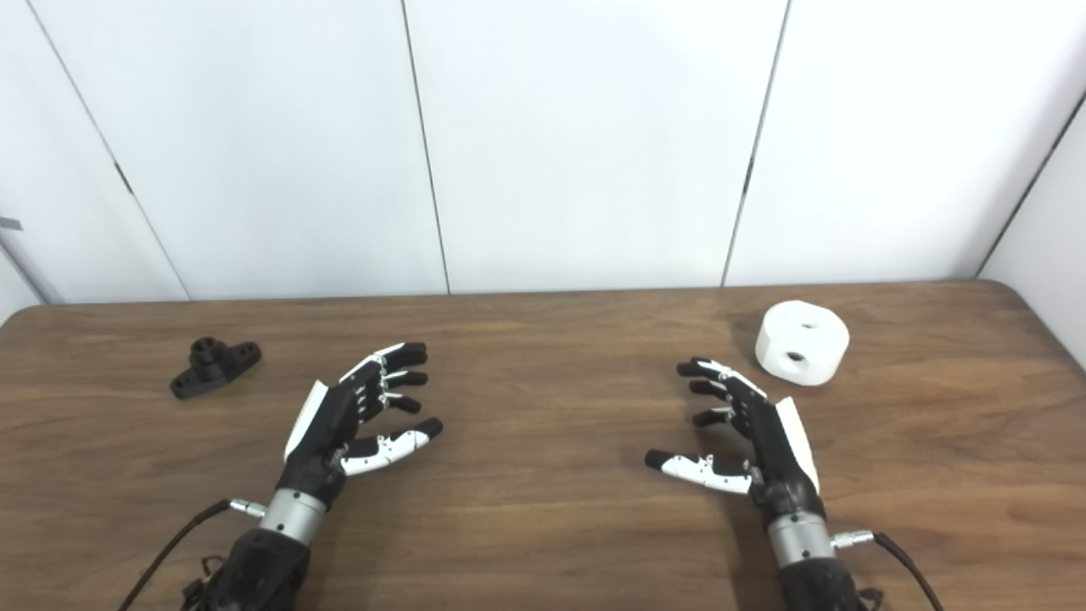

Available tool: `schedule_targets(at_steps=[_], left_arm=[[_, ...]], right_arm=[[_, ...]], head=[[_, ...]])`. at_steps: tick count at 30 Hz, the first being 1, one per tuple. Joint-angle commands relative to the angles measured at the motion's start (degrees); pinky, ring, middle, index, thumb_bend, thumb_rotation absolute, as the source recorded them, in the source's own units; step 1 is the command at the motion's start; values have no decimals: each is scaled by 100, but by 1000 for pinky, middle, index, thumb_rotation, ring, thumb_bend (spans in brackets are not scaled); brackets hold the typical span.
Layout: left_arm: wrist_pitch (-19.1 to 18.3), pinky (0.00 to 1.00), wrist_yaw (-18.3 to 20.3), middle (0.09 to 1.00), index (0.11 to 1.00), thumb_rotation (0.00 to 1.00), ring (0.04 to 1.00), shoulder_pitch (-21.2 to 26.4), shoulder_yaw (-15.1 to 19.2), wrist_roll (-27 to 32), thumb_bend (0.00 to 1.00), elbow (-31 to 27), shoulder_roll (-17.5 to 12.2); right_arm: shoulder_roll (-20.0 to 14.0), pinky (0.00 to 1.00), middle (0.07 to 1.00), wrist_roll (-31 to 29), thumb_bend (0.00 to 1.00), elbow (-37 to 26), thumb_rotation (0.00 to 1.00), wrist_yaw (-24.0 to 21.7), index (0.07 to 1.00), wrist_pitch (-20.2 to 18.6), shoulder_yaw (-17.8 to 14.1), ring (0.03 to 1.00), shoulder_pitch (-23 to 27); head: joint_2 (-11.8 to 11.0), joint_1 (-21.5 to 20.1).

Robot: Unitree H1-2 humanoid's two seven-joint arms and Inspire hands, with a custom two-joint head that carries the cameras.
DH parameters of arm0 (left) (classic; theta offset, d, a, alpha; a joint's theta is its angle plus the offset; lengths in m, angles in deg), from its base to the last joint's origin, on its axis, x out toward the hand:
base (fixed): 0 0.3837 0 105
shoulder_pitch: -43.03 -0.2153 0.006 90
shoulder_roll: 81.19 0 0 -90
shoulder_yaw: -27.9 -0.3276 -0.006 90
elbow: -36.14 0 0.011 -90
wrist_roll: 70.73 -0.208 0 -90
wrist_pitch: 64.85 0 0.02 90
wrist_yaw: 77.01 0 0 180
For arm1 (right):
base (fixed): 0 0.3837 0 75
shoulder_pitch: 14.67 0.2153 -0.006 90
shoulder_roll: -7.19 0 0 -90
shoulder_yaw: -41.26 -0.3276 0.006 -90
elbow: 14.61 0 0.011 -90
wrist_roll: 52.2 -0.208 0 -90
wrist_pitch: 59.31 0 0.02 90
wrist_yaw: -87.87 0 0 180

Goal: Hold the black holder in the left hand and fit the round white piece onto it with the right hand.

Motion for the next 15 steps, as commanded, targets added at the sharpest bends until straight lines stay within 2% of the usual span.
schedule_targets(at_steps=[1, 12, 14, 15], left_arm=[[130, 620, -10, 824, 818, 0, 771, -171, 9, 69, 670, 270, -35], [87, 627, -1, 830, 830, 0, 770, -166, 4, 92, 680, 280, -22], [93, 629, -17, 832, 830, 2, 770, -169, -22, 56, 680, 275, -3], [86, 626, -36, 833, 829, 6, 770, -171, -42, 18, 680, 267, 15]], right_arm=[[-33, 578, 840, 11, 804, 18, 79, 76, 716, 256, -18, 769, 120], [-39, 583, 846, -28, 789, -29, 66, 25, 720, 188, -16, 772, 100], [-65, 593, 846, -47, 789, -16, 67, 18, 720, 215, -31, 778, 94], [-86, 598, 845, -63, 790, -3, 67, 16, 720, 232, -45, 781, 90]], head=[[7, -9], [37, 42], [10, 299], [-11, 553]])
